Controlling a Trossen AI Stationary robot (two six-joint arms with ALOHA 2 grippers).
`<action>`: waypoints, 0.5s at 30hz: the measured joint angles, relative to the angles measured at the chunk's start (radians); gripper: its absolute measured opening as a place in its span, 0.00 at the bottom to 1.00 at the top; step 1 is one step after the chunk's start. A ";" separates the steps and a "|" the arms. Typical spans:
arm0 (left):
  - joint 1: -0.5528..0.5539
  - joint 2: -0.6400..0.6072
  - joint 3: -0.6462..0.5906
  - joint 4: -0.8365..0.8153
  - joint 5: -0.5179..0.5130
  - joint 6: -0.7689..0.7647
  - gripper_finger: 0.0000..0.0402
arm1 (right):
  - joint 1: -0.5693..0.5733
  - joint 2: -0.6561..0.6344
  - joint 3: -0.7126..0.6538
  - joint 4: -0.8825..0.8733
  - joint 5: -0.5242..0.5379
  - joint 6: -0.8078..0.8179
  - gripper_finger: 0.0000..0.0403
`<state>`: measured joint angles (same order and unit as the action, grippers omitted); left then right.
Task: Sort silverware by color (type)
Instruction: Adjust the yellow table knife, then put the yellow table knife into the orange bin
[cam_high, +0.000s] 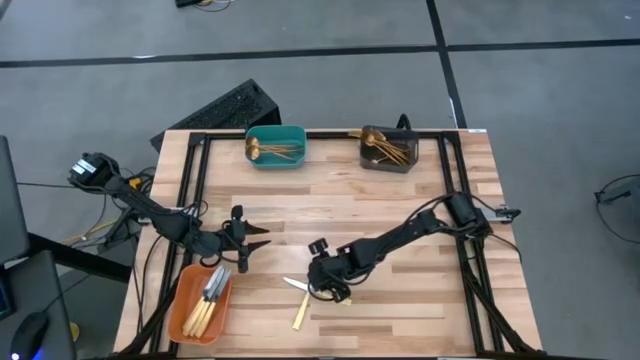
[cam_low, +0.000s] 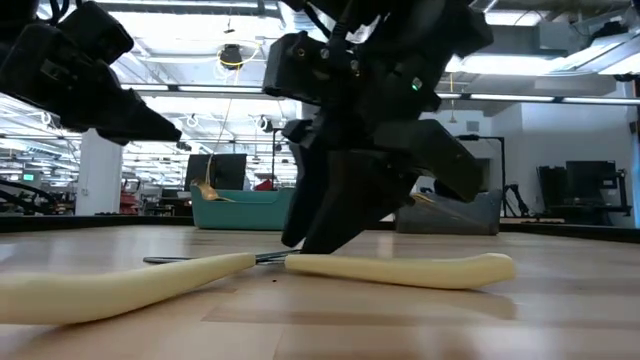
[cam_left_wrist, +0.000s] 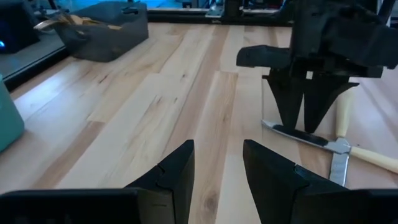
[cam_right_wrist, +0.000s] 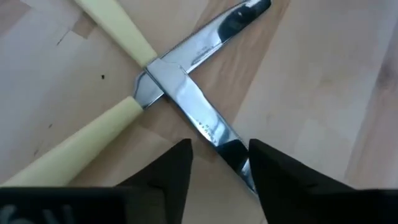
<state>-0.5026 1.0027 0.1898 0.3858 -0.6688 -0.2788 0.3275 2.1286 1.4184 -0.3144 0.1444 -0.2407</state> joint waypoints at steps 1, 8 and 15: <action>0.000 0.000 0.000 -0.003 0.001 -0.007 0.31 | -0.001 0.002 0.008 -0.011 0.001 -0.004 0.49; 0.000 0.000 0.000 -0.032 0.000 -0.020 0.31 | -0.018 -0.002 0.011 -0.013 0.094 0.030 0.54; 0.000 0.000 0.000 -0.033 0.000 -0.021 0.31 | -0.128 -0.001 0.010 -0.021 0.204 0.381 0.45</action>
<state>-0.5026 1.0027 0.1898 0.3531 -0.6684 -0.3000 0.1998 2.1273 1.4288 -0.3356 0.3483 0.1408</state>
